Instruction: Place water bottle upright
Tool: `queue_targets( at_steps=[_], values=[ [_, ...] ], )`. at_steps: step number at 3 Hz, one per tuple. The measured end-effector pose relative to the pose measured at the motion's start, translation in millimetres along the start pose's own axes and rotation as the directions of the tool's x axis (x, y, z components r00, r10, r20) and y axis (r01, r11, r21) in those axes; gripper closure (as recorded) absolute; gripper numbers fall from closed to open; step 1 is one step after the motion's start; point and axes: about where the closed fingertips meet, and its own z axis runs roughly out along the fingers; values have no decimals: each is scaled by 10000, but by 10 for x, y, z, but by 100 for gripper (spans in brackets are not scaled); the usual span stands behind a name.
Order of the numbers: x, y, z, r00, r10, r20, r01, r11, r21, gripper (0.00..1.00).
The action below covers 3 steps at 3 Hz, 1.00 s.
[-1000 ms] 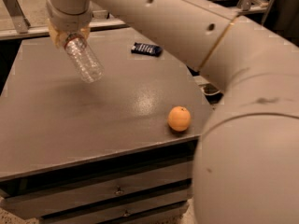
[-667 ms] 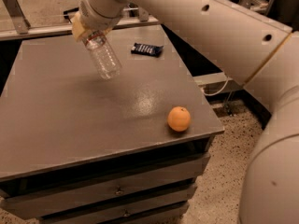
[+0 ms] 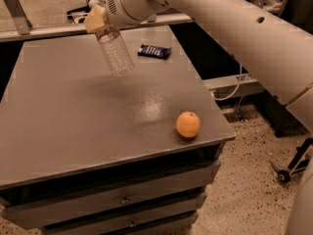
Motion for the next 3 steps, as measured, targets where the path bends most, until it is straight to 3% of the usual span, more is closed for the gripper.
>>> queue_targets(
  at_steps=[1, 2, 3],
  values=[
    [85, 164, -58, 9983, -417, -400, 441, 9972, 601, 100],
    [249, 294, -337, 9808, -1471, -1278, 1647, 9763, 1402, 100],
    [226, 432, -666, 9466, -2465, -2081, 2831, 9439, 1700, 100]
  ],
)
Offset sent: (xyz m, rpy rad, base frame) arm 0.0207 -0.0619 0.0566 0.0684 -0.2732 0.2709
